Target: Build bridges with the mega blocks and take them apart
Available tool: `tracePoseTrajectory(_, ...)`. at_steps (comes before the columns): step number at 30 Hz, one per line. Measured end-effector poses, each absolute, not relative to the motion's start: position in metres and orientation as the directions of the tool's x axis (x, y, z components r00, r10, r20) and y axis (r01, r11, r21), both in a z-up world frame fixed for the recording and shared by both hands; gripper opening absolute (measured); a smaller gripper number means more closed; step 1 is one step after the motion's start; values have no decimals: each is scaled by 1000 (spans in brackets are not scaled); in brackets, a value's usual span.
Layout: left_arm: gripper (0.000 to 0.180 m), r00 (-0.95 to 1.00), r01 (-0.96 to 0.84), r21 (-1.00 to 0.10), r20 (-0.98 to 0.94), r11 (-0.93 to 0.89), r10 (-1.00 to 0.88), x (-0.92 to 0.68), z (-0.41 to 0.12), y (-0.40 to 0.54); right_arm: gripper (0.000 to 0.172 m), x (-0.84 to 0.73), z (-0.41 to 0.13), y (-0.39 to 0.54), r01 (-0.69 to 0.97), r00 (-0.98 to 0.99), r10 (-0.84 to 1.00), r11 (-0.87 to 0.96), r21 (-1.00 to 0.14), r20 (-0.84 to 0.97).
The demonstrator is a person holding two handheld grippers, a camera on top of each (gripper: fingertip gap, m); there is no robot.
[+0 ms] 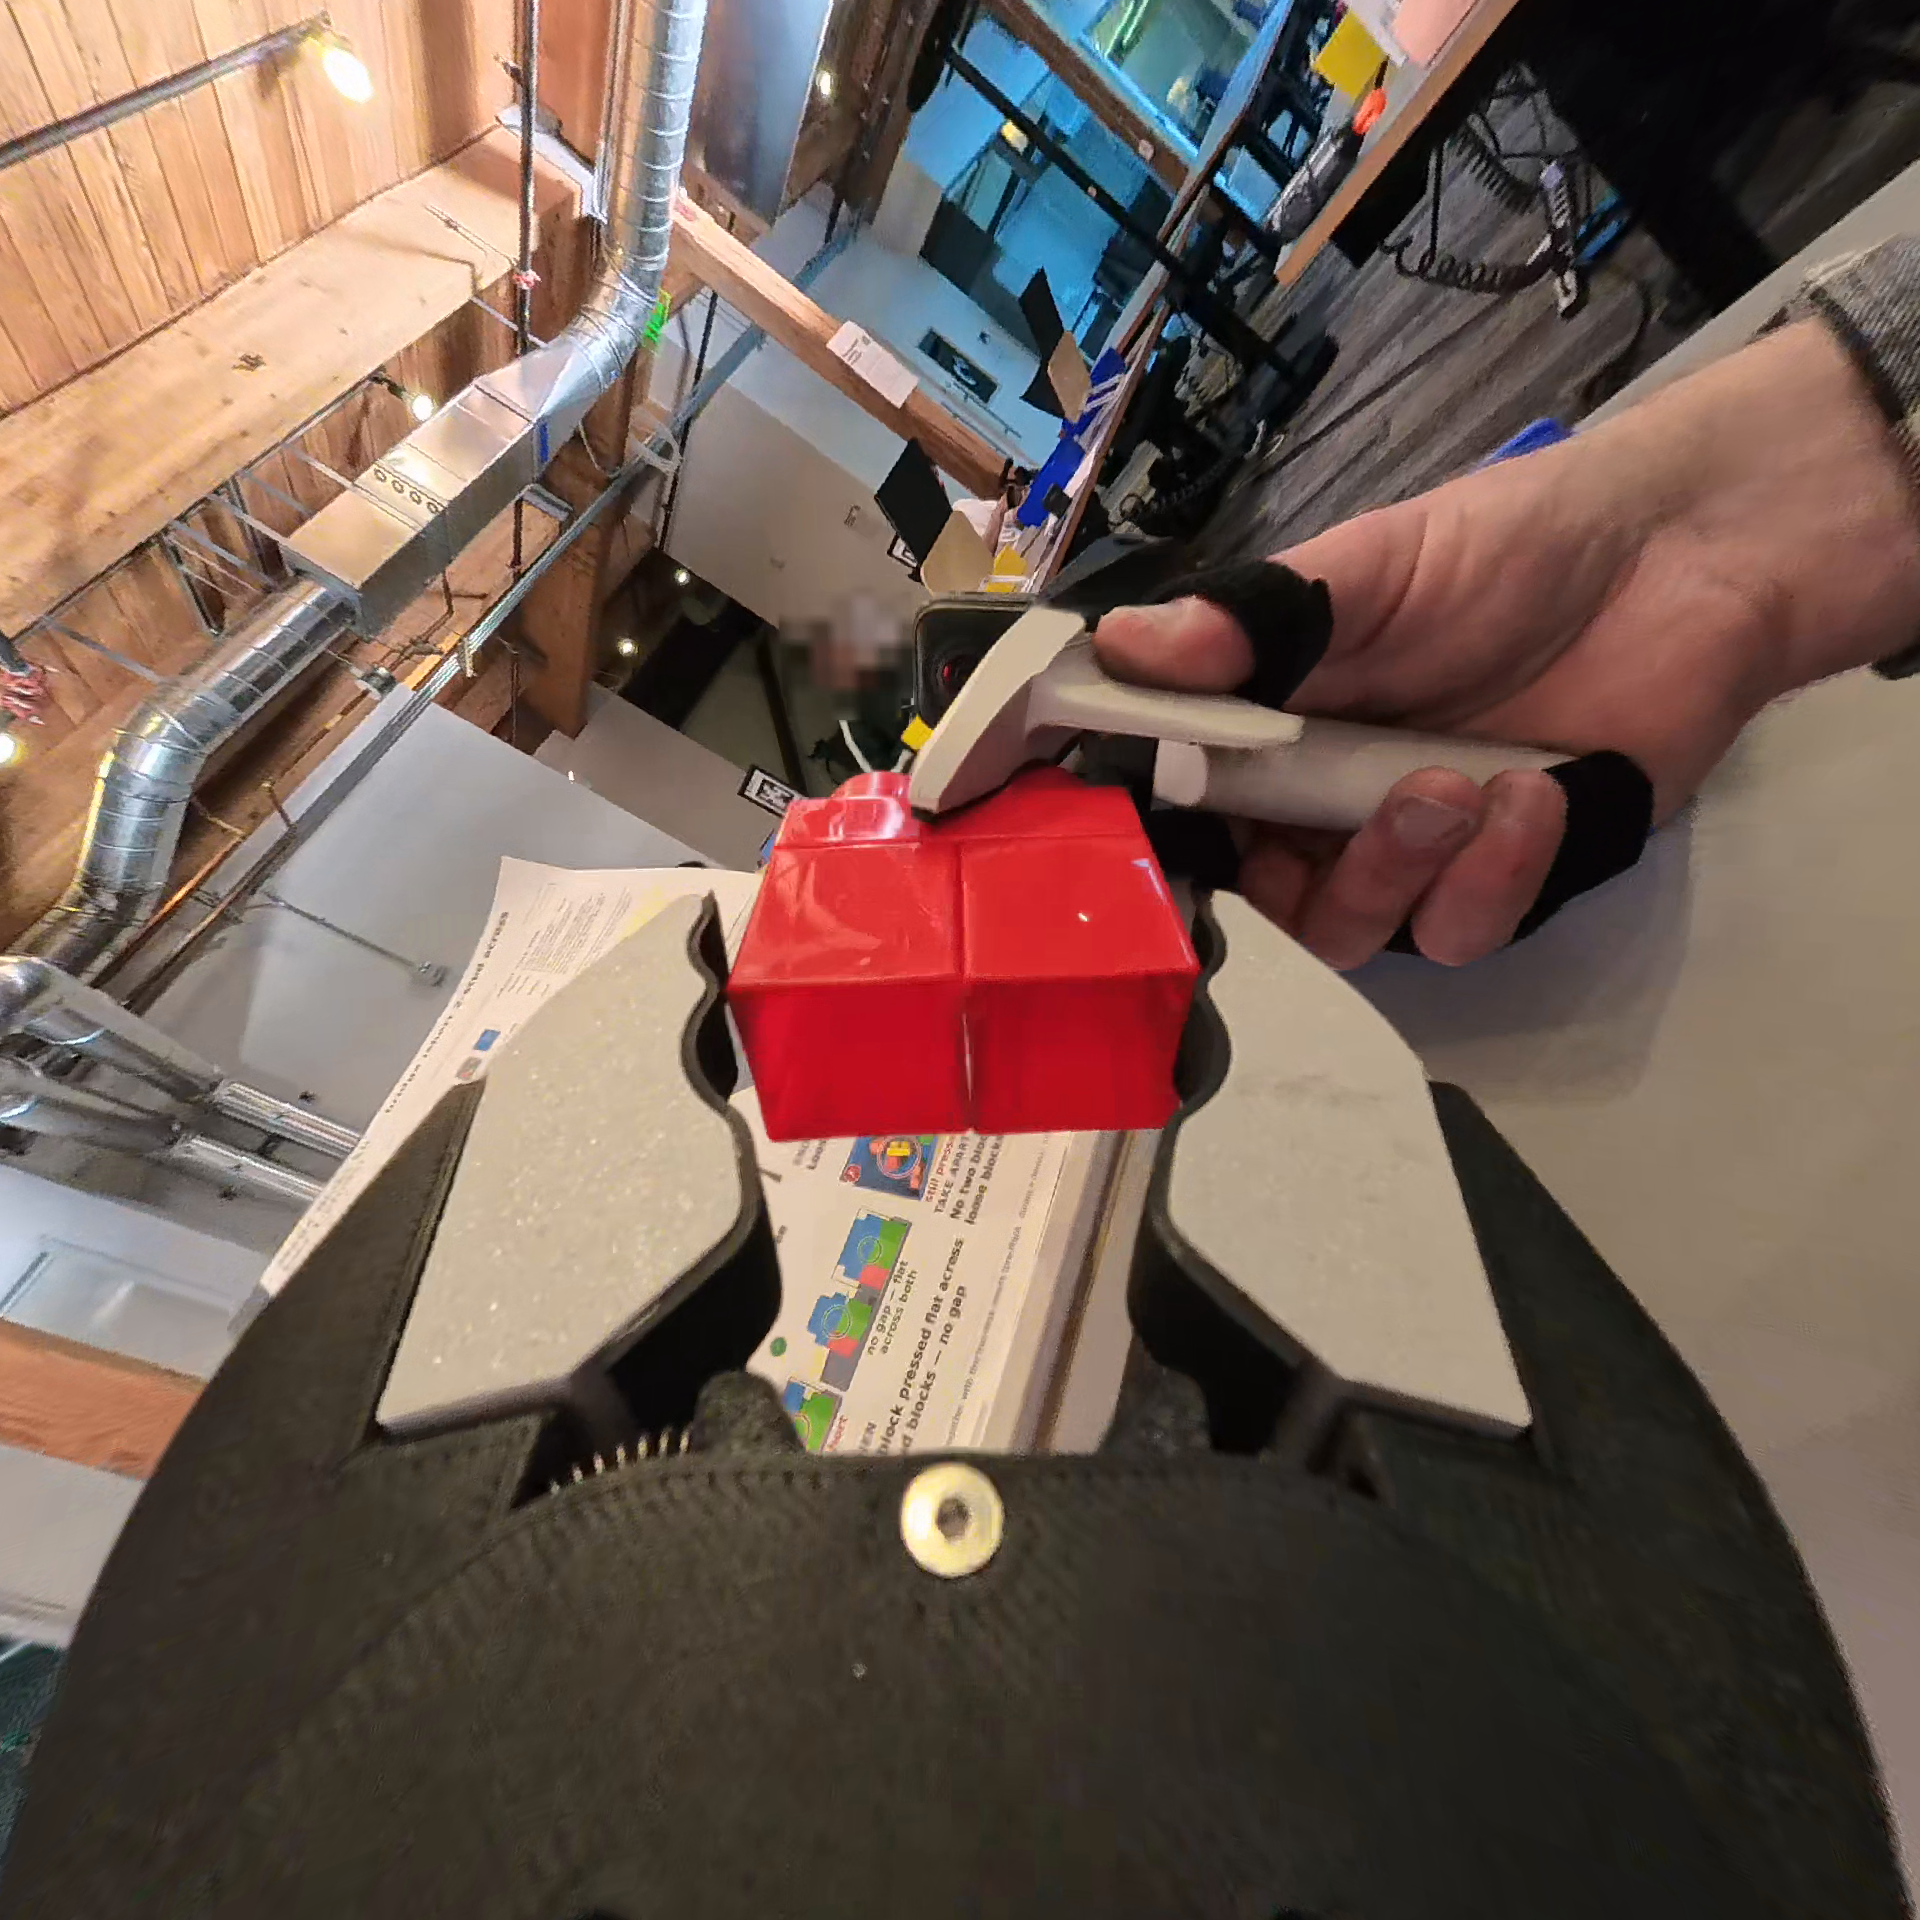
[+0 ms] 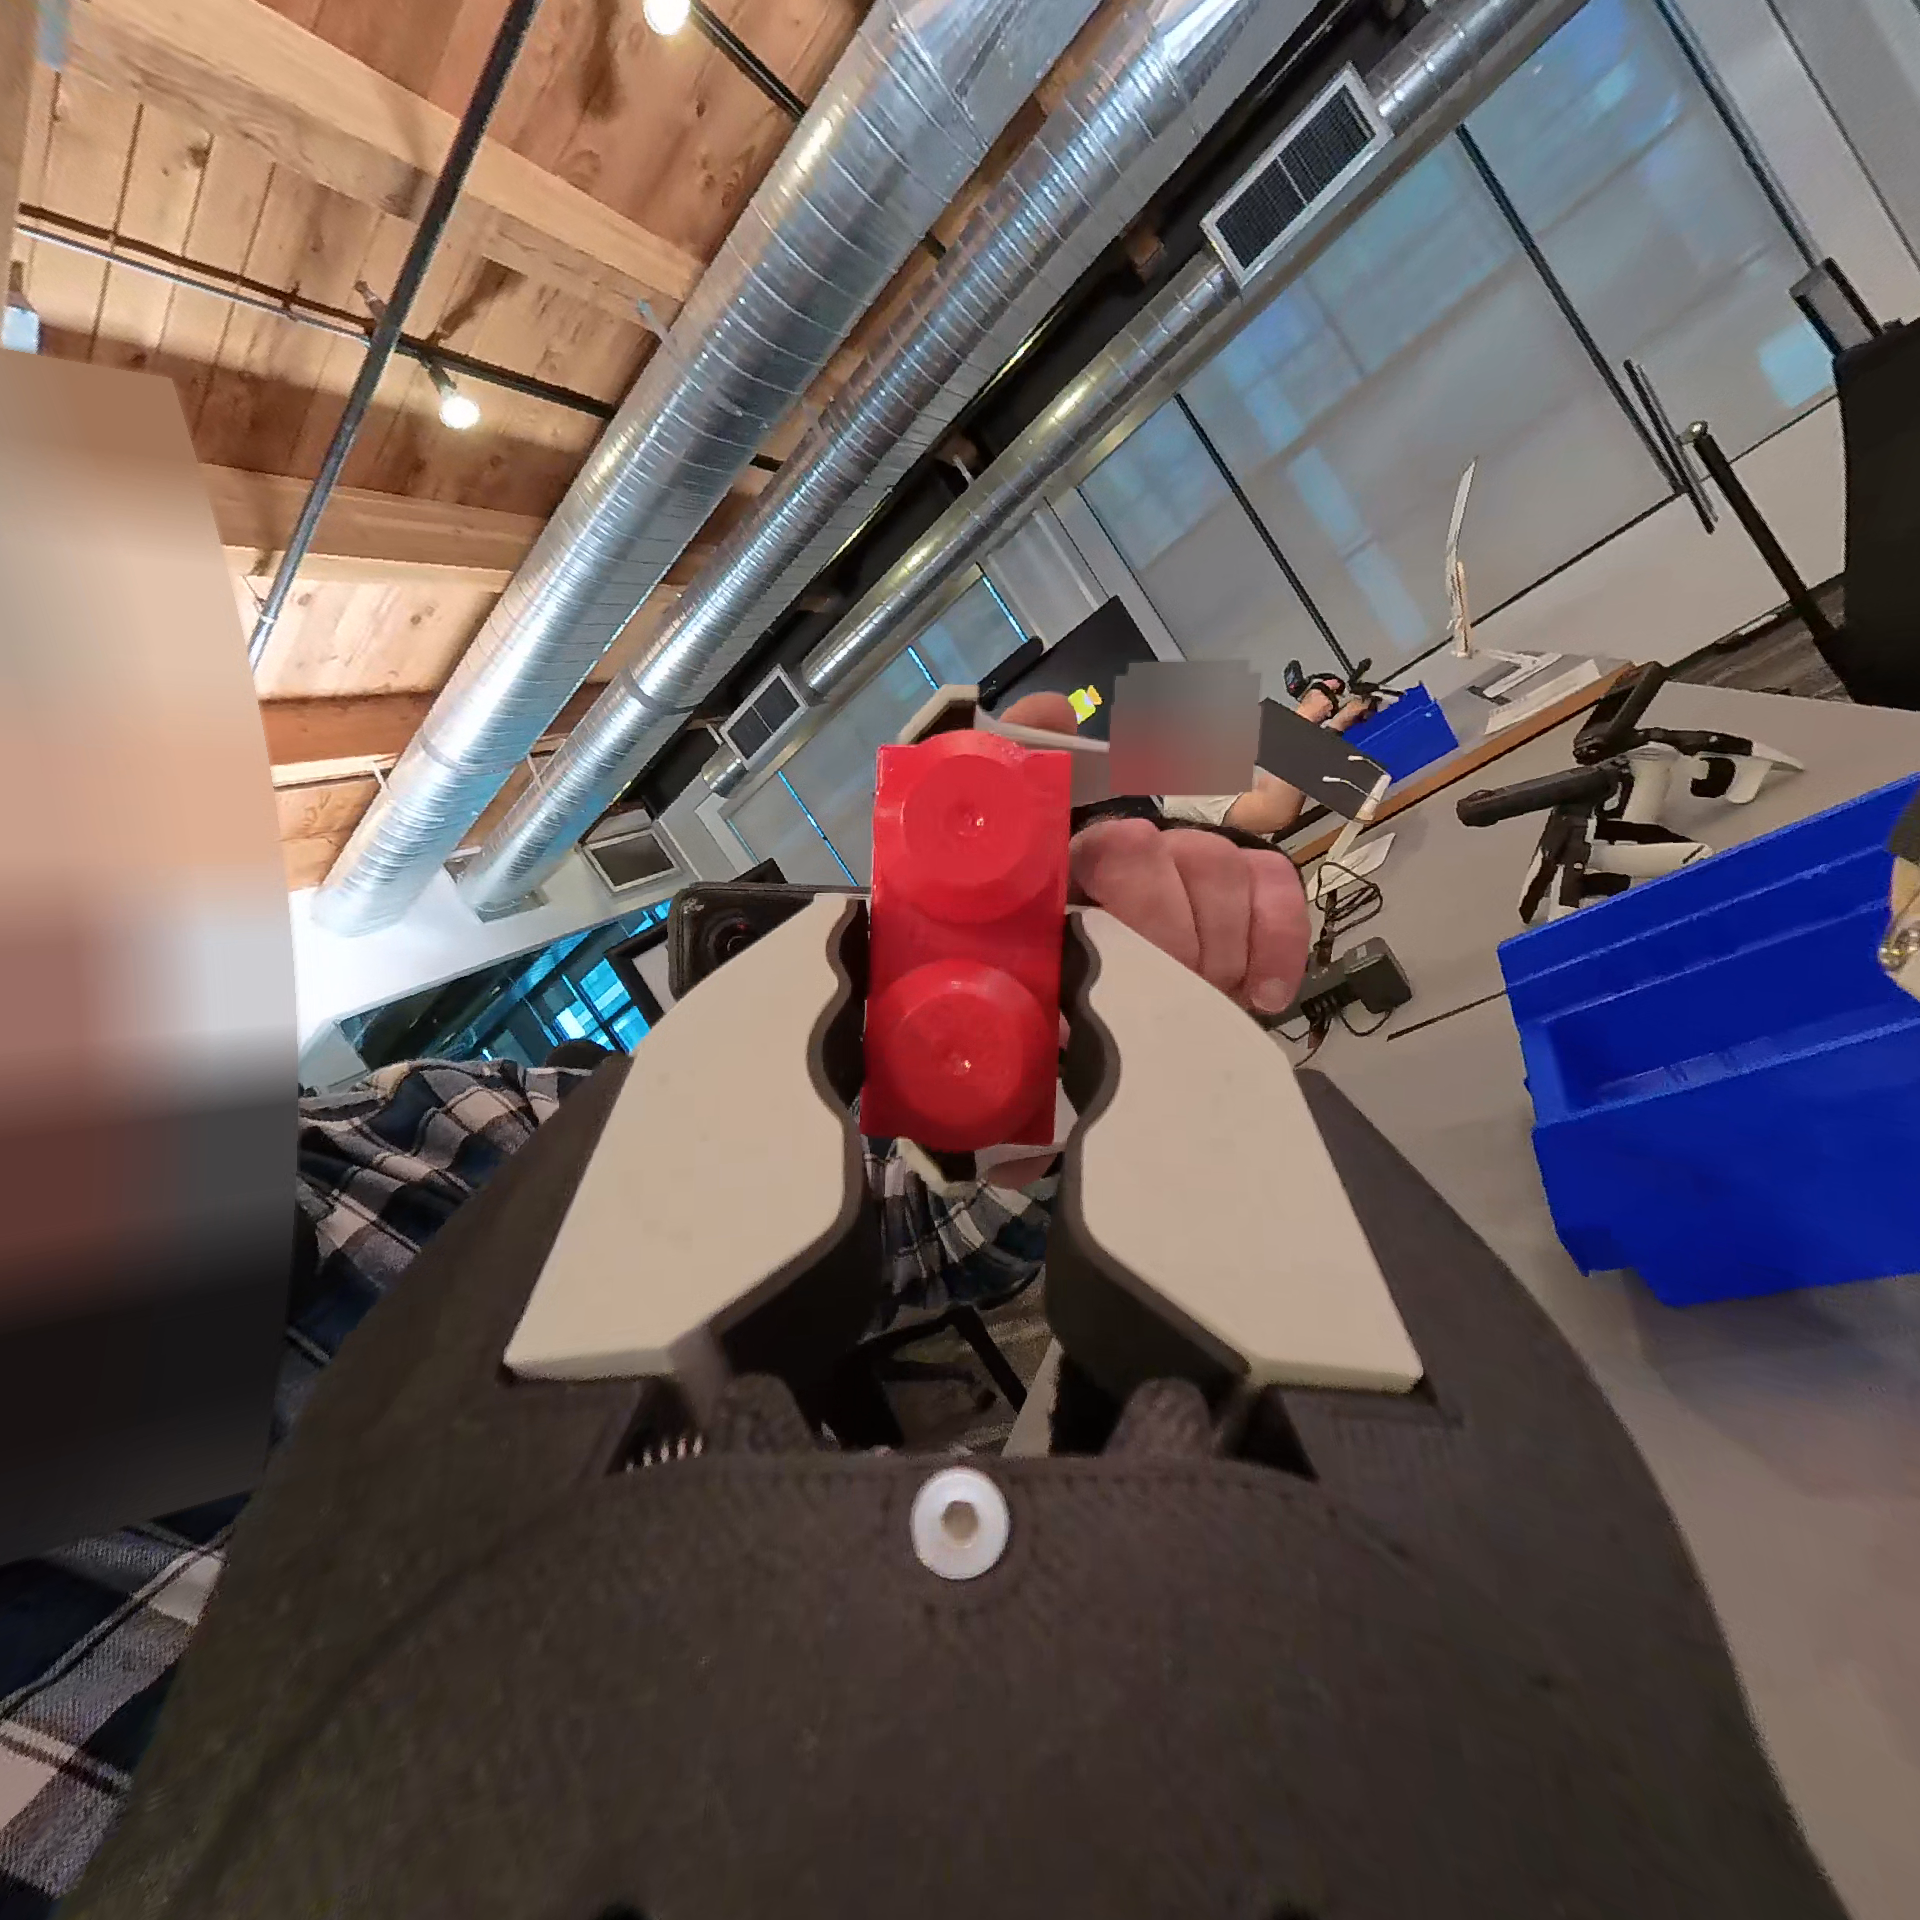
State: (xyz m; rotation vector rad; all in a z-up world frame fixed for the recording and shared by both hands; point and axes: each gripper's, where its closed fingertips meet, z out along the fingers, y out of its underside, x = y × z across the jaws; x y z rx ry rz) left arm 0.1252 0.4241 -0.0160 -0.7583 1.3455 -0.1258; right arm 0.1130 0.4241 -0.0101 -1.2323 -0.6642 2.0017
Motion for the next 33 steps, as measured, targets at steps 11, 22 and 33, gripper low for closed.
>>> tracePoseTrajectory(11, 81, 232, -326, -552, -834, 767, -501, 121, -17, 422, 36, 110, -7, 419, -289, -354, 759, -644, -708, -546)
tracePoseTrajectory(22, 78, 183, -288, -622, -782, 728, -596, 111, -21, 406, 35, 104, -9, 408, -226, -379, 765, -622, -750, -521)
tracePoseTrajectory(33, 74, 160, -325, -606, -792, 726, -589, 101, -29, 395, 34, 96, -17, 395, -105, -350, 784, -576, -811, -512)
